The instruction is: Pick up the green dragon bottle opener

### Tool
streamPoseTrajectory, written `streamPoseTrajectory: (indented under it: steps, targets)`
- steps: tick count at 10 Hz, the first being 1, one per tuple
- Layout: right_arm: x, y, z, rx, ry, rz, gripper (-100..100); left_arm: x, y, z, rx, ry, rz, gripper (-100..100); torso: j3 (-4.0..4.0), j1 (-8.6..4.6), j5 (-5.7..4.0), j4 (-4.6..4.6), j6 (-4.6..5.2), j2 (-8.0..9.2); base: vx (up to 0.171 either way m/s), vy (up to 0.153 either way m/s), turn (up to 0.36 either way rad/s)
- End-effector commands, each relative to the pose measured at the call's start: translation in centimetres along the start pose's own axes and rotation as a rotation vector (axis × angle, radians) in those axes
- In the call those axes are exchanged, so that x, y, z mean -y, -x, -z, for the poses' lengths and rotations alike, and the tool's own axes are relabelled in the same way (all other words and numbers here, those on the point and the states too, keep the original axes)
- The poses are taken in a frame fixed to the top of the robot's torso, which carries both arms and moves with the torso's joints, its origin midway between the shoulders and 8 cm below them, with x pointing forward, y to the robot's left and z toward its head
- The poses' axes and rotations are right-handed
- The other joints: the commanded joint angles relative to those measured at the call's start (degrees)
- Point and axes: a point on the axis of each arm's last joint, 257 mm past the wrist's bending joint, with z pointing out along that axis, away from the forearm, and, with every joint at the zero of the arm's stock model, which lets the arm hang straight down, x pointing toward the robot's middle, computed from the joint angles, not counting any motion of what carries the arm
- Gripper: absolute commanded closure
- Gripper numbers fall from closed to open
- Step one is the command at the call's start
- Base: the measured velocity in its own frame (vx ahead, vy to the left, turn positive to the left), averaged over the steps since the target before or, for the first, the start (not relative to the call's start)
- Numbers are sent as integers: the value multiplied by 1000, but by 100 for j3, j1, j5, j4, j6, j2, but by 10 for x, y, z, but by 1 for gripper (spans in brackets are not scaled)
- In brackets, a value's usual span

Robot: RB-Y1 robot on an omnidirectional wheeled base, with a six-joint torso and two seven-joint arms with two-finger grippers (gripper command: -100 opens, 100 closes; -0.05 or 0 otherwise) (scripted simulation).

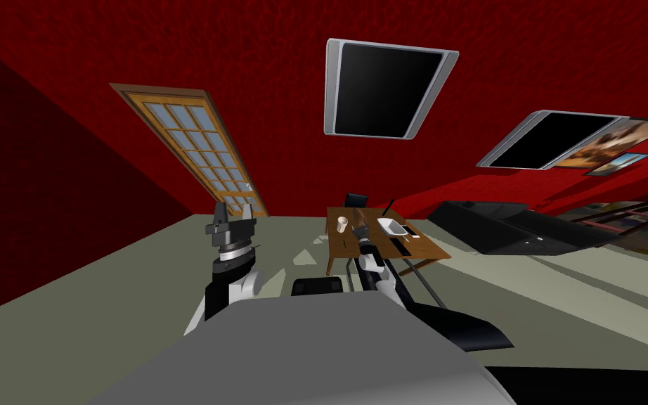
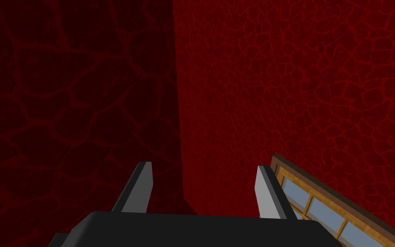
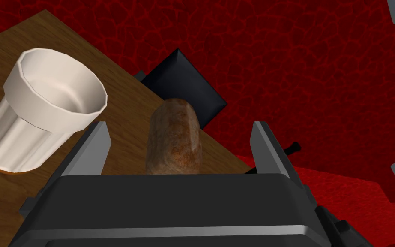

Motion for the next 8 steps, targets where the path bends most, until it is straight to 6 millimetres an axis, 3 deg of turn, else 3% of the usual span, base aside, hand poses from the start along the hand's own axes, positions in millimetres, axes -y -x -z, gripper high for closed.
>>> streamPoseTrajectory:
  steps: [1,8]
  targets:
    - [12,12,0,29,-24,-26,-100,0,0,0,0,0,0,0,0,0,0,0,0,0,13,-1,-7]
    - [71,61,-1,183,-145,-220,-100,0,0,0,0,0,0,0,0,1,1,0,0,1,15,0,-14]
